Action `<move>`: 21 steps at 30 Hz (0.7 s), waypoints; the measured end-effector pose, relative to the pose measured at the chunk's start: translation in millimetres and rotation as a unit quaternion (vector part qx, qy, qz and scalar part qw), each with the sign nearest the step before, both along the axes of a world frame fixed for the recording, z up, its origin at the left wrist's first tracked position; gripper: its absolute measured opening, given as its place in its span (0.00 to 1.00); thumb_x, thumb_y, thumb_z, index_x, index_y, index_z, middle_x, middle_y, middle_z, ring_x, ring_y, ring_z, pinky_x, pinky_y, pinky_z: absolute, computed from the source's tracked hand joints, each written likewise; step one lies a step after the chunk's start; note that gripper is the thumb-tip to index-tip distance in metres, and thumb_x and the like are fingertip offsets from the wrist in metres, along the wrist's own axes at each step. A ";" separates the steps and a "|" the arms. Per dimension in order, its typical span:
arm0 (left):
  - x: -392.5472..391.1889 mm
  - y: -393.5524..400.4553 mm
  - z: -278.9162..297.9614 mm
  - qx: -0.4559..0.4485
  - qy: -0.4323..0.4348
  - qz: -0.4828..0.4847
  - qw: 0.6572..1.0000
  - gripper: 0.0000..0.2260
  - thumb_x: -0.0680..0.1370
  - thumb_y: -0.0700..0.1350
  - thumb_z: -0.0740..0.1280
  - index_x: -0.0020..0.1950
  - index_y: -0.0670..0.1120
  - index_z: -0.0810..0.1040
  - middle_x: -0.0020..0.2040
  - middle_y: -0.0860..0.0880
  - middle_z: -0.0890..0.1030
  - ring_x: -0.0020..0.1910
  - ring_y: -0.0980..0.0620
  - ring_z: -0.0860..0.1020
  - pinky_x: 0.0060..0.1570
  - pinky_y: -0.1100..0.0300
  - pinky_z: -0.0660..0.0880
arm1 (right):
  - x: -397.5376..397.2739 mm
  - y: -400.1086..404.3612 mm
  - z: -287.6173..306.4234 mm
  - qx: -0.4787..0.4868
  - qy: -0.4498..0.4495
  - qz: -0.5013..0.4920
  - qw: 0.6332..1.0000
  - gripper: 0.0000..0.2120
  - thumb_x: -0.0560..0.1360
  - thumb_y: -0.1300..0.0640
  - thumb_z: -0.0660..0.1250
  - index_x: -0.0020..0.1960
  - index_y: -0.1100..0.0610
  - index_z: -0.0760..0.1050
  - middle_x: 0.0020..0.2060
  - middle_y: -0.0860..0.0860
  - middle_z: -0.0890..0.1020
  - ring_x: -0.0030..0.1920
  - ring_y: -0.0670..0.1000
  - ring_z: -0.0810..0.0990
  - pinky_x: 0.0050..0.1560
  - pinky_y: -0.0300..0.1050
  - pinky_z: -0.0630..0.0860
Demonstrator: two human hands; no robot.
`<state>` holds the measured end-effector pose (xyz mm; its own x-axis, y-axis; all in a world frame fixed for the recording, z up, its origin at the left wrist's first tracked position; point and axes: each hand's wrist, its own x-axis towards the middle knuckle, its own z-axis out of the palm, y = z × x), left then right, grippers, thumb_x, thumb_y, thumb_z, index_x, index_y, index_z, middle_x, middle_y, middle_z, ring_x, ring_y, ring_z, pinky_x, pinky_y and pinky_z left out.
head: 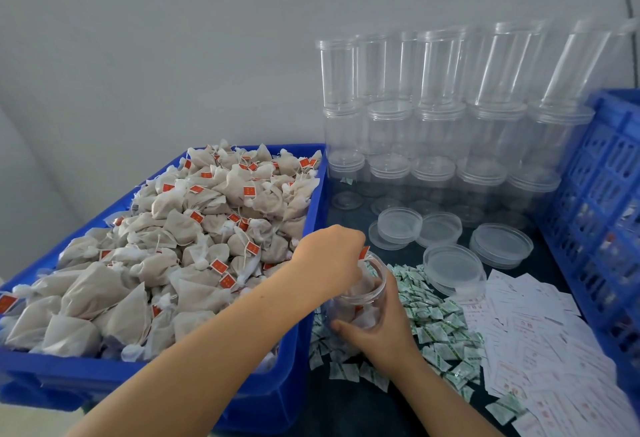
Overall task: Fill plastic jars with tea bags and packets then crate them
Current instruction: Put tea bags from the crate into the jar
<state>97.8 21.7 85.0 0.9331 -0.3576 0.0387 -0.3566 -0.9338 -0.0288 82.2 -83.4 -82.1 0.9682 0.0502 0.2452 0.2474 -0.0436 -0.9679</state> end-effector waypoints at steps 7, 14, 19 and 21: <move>-5.1 -1.0 1.6 0.020 -0.002 -0.019 1.000 0.07 0.77 0.49 0.63 0.48 0.46 0.74 0.39 0.50 0.73 0.41 0.49 0.75 0.39 0.56 0.73 | 1.3 0.3 -1.6 -0.001 -0.012 0.004 1.000 0.50 0.57 0.44 0.83 0.72 0.29 0.59 0.59 0.35 0.78 0.61 0.41 0.80 0.53 0.30 0.76; -7.8 1.4 2.1 0.047 0.007 -0.042 0.998 0.19 0.79 0.53 0.61 0.31 0.45 0.67 0.29 0.50 0.66 0.34 0.48 0.70 0.33 0.57 0.67 | 0.0 -0.2 -0.9 -0.002 -0.017 0.001 1.000 0.49 0.58 0.44 0.82 0.71 0.29 0.59 0.58 0.34 0.78 0.58 0.41 0.81 0.51 0.33 0.78; -8.7 0.3 4.6 0.061 0.063 -0.072 0.993 0.12 0.77 0.45 0.62 0.35 0.41 0.74 0.33 0.47 0.72 0.35 0.48 0.71 0.33 0.56 0.69 | -1.4 0.1 1.4 0.000 -0.030 -0.002 1.000 0.47 0.59 0.47 0.82 0.71 0.33 0.62 0.57 0.35 0.78 0.58 0.39 0.80 0.49 0.29 0.76; -7.6 -0.8 5.3 0.030 0.088 -0.075 0.993 0.10 0.77 0.44 0.63 0.48 0.39 0.80 0.44 0.43 0.80 0.42 0.47 0.75 0.40 0.55 0.72 | -1.0 0.5 1.4 0.005 -0.031 -0.005 1.000 0.46 0.59 0.49 0.82 0.70 0.31 0.63 0.57 0.36 0.79 0.58 0.39 0.79 0.49 0.29 0.76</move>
